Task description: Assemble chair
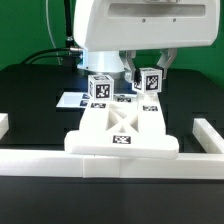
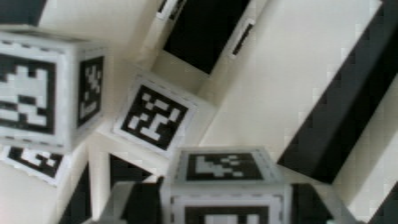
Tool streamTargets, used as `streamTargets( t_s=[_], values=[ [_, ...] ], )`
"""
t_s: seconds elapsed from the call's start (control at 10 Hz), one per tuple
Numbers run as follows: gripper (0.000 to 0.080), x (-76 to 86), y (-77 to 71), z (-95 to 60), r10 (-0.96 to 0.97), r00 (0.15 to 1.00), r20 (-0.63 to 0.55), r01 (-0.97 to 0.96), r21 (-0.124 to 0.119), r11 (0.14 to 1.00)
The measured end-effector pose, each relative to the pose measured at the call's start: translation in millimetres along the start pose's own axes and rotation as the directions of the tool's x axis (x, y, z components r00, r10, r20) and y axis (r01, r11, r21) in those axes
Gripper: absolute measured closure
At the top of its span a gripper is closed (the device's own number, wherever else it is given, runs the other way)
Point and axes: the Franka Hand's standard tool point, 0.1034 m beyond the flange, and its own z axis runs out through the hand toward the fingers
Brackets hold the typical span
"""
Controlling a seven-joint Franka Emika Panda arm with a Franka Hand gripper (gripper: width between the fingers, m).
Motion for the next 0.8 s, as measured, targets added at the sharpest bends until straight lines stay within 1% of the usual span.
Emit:
streamTargets(
  t_s=[0.1,0.2,0.3,0.8],
  values=[
    [0.0514,-0.5,-1.1,-0.1,0.039,0.999,0.001,-0.039,0.001,0.999],
    [0.0514,-2.2,-5.3,0.4,0.126,0.992,0.007,-0.126,0.004,0.992],
    [0.0514,-2.3,-8.7,0.9,0.151,0.989,0.012,-0.151,0.004,0.989],
    [0.0514,-3.5,-7.7,4.6,0.165,0.986,0.017,-0.165,0.005,0.986]
  ],
)
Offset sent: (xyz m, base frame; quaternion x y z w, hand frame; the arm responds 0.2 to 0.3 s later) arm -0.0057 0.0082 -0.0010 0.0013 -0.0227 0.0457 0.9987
